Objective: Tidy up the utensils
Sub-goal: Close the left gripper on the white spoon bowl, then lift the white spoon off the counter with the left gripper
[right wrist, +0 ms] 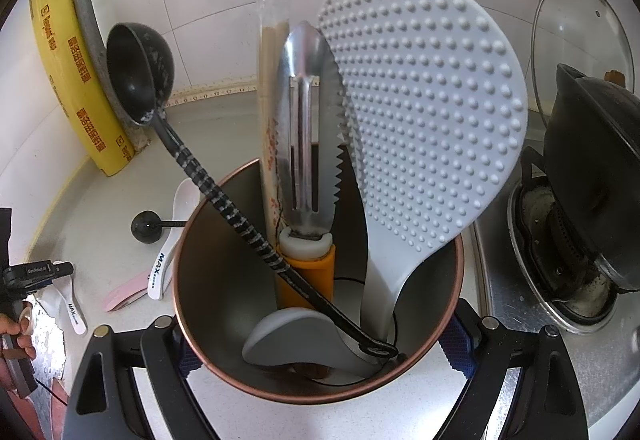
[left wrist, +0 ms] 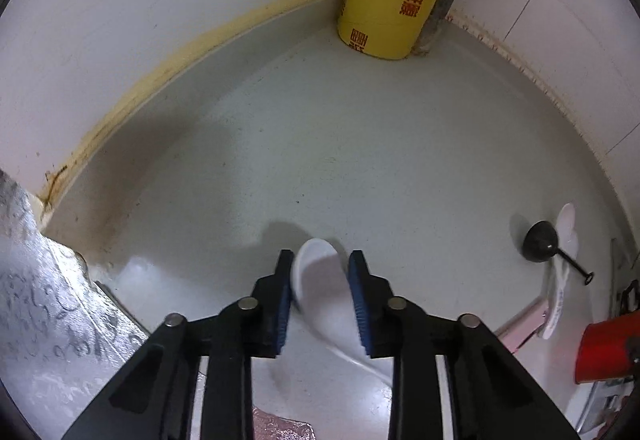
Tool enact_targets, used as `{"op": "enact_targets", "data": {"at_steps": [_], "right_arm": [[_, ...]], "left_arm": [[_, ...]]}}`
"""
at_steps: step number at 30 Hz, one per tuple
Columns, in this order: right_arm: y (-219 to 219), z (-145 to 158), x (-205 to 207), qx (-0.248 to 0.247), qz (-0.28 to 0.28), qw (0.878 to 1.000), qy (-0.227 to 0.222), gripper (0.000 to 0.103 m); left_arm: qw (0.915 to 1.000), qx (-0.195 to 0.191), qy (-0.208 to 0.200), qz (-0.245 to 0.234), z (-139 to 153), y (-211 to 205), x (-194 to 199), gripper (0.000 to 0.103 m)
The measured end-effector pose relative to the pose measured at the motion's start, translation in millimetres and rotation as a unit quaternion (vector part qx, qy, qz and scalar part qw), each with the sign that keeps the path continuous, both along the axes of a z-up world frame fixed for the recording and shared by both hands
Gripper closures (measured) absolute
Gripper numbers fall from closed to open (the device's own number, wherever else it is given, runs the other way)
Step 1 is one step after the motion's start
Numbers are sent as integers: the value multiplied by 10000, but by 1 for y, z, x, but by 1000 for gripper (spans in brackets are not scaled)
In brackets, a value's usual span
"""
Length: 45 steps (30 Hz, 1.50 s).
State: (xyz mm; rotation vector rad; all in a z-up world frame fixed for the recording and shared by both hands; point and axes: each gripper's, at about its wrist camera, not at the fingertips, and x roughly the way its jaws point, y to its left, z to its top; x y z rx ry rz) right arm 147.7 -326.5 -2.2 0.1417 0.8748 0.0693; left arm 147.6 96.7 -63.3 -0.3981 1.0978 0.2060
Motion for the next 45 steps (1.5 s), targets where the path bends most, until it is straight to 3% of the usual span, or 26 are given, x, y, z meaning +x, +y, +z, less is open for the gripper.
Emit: {"op": "enact_targets", "data": {"at_steps": [10,18,32,45], "right_arm": [[0,0,0,1,-3,10000,-5,10],[0,-1,1,-3,17,10000,-1,10],[0,-1,1,37,20,10000,-28,10],[-1,-1,0,51,14,10000,-46,10]], "left_arm": [[9982,-487,-345,112,-1,15,-24,87],[9973,-369,-618,116,15,14,-27,88],[9900,275,-1378,-160,84,-4,-43,88],[9701,617,-2246,-686,165,-39,-40,88]]}}
